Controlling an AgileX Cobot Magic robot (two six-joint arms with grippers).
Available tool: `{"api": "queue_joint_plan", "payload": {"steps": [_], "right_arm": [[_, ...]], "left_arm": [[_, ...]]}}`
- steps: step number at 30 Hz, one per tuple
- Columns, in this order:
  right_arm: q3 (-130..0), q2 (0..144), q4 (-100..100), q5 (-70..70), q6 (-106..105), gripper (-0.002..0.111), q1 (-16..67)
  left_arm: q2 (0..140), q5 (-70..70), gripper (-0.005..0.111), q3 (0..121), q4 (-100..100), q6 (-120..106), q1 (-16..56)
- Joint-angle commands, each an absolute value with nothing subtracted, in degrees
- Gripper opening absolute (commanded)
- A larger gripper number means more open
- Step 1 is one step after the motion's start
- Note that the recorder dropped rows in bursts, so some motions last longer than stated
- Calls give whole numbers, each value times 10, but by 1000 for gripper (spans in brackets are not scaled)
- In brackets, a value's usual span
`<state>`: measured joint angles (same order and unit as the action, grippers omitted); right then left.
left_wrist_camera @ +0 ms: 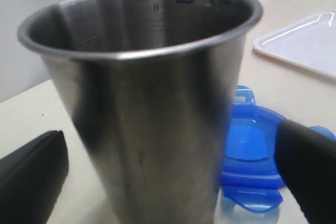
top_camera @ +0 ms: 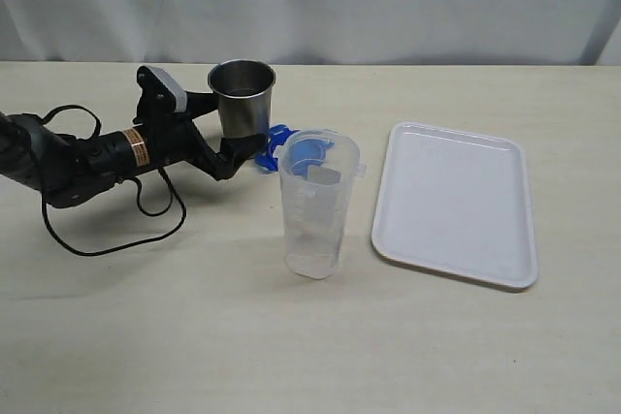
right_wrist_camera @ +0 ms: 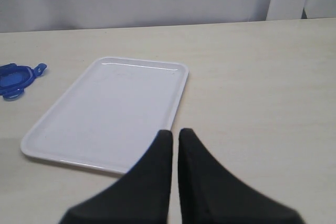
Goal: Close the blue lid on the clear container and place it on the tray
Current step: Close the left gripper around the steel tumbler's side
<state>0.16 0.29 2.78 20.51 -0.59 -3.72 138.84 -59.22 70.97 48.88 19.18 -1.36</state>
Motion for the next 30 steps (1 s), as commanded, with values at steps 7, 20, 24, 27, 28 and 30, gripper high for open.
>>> {"api": "queue_joint_plan", "payload": {"steps": [7, 20, 24, 27, 28, 30], "right_arm": [[0, 0, 26, 197, -7, 4, -39], [0, 0, 26, 197, -7, 4, -39], [0, 0, 26, 197, -7, 4, -39], [0, 0, 26, 197, -7, 4, -39], [0, 0, 26, 197, -7, 4, -39], [0, 0, 26, 197, -7, 4, -39]], "left_arm": [[1413, -641, 104, 748, 479, 196, -13], [1413, -628, 104, 764, 432, 180, 4], [1413, -613, 104, 774, 424, 176, 12], [1415, -592, 104, 782, 425, 176, 15], [1418, -584, 104, 785, 425, 176, 17], [1427, -582, 104, 792, 423, 178, 17]]}}
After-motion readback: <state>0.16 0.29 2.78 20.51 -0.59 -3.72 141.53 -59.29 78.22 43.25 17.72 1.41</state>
